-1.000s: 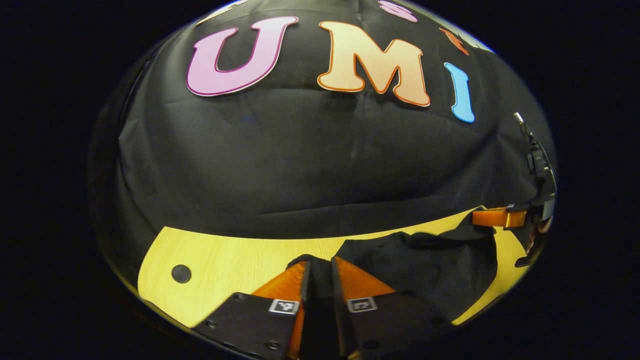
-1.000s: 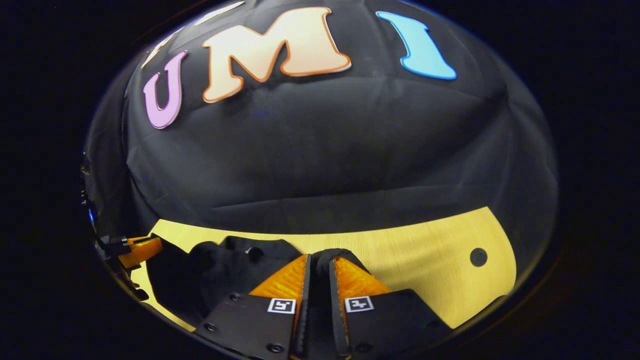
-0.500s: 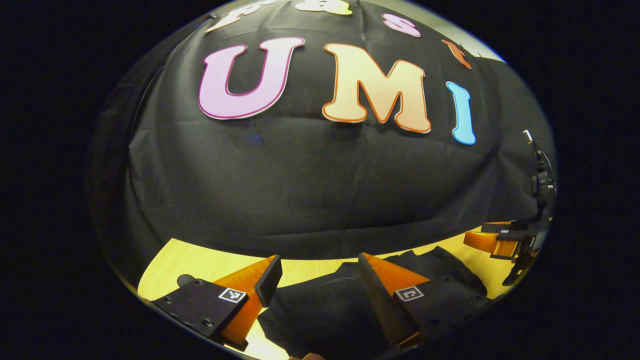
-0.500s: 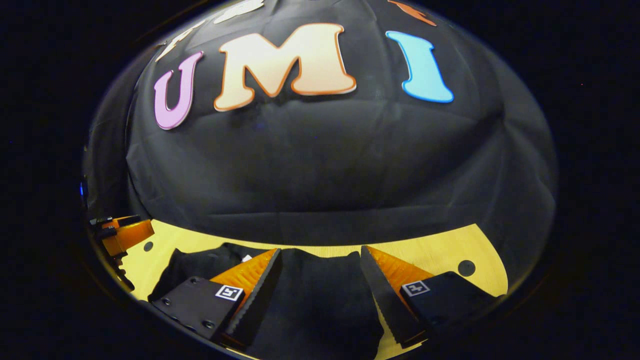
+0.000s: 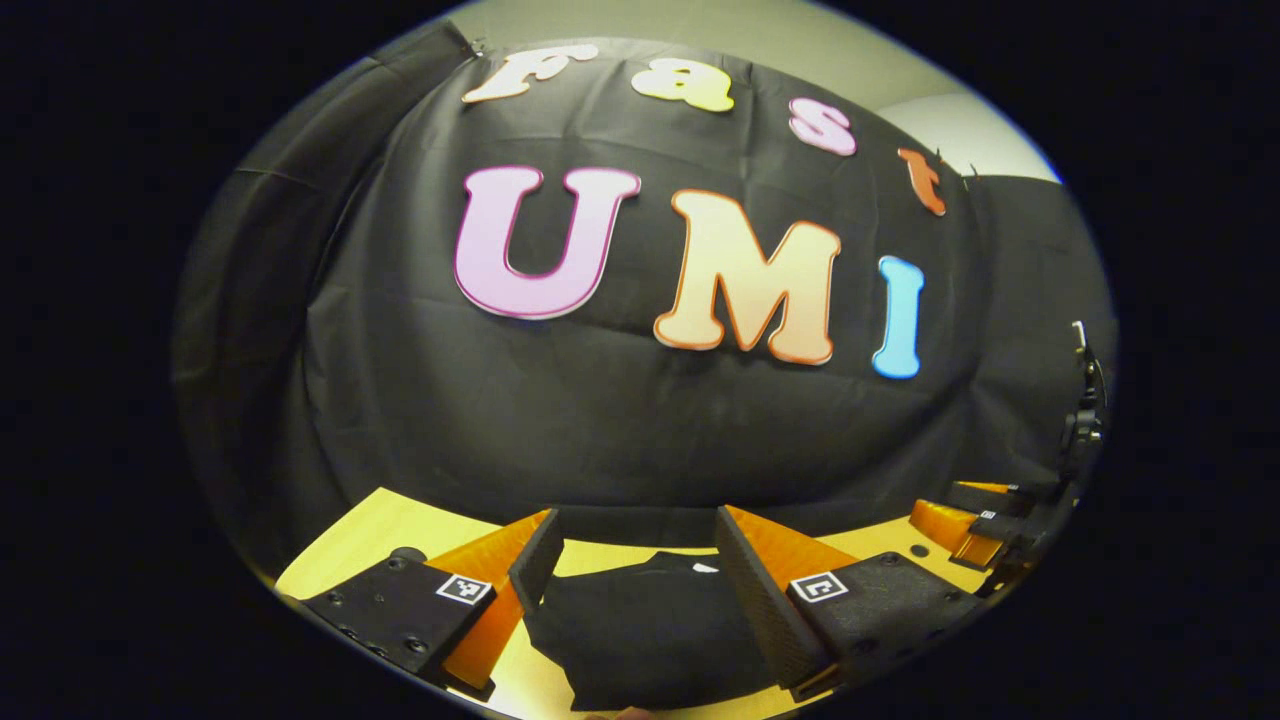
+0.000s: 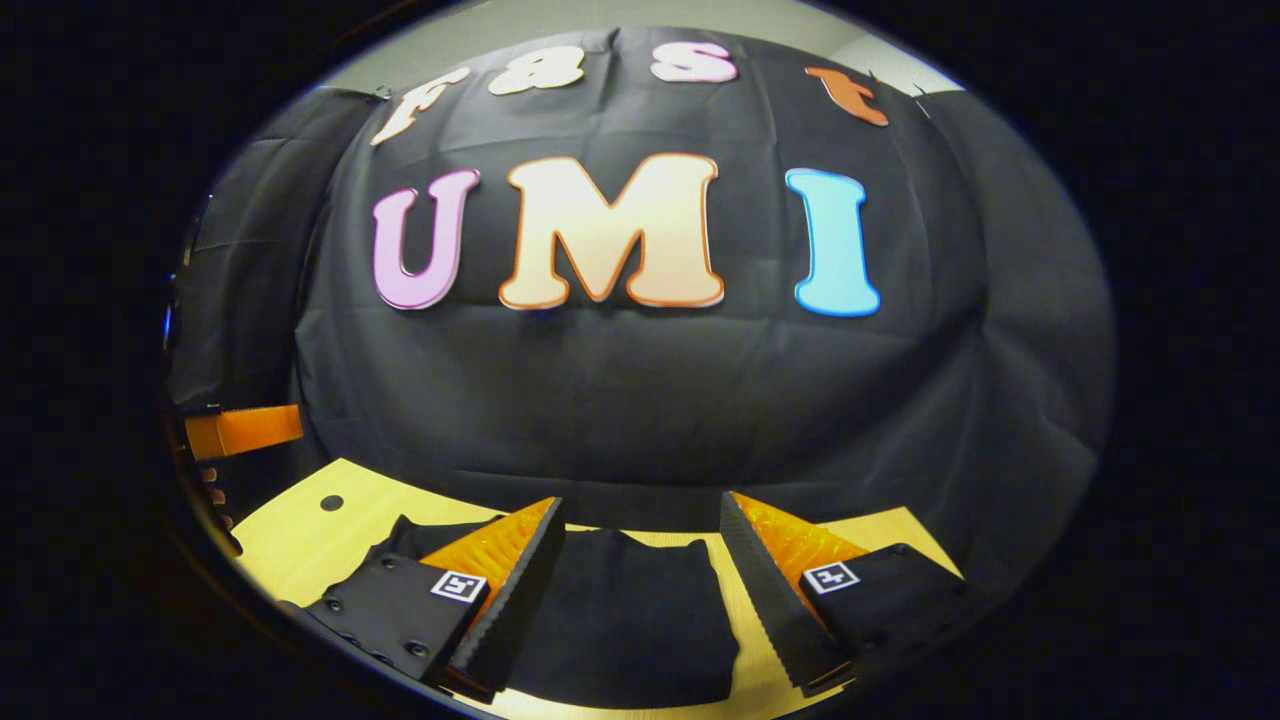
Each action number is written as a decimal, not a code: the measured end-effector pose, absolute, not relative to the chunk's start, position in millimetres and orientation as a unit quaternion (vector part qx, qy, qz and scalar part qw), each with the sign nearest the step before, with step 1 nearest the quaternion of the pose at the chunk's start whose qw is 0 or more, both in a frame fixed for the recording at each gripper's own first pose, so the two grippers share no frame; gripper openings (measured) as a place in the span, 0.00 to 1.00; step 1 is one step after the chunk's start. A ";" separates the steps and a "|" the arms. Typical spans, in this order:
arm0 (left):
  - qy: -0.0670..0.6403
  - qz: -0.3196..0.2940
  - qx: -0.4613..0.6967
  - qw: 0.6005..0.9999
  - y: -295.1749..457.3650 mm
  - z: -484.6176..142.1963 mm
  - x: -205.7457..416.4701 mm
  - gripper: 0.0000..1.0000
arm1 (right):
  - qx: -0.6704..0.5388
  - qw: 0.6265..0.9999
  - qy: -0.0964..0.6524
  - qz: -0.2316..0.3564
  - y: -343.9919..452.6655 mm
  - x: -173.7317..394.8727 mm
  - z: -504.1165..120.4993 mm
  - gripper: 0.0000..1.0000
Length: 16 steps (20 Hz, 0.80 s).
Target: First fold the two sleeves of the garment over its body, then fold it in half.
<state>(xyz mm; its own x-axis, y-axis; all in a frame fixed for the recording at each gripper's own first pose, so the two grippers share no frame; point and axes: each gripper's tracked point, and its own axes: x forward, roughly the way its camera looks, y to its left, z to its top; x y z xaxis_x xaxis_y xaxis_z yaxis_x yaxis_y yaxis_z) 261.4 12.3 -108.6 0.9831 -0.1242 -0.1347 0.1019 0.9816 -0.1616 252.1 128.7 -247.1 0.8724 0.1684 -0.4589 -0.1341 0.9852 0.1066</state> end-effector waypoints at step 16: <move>0.030 -0.040 -0.059 0.997 13.3 -18.9 72.3 0.92 | 0.115 0.971 0.201 0.065 109.9 81.5 -133.3 0.97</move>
<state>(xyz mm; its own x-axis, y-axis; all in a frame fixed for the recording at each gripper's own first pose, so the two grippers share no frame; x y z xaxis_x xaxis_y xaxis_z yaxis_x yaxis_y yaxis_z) 72.3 13.3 -18.9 0.9950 -0.0834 -0.0544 0.0764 0.9897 -0.1210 81.5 109.9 -133.3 0.9108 0.1721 -0.3752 -0.0799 0.9653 0.2487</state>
